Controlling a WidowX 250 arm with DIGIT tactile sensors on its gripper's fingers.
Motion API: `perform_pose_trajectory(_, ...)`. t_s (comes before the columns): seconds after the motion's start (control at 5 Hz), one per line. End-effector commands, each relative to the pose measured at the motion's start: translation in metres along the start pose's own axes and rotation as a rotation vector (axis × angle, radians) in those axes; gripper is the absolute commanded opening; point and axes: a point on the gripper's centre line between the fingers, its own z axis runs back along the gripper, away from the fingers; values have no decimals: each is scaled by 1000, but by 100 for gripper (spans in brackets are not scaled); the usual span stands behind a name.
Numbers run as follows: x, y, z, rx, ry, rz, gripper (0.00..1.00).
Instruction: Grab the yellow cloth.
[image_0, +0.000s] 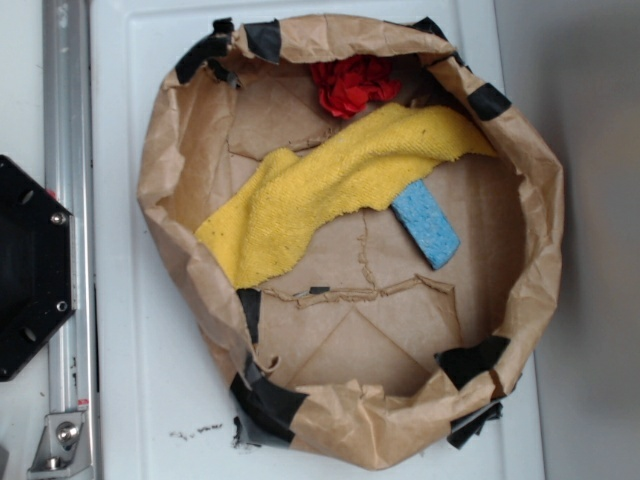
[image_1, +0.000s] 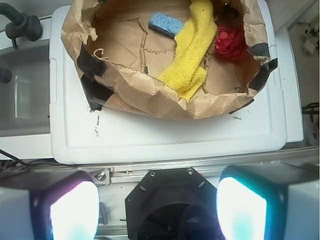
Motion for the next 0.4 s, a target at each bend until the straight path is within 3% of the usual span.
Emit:
perform_pose_trajectory(0.0,88,26,-58,72,-128,48,100)
perform_pose_trajectory(0.2,105,38,-75,69,-114,87,100)
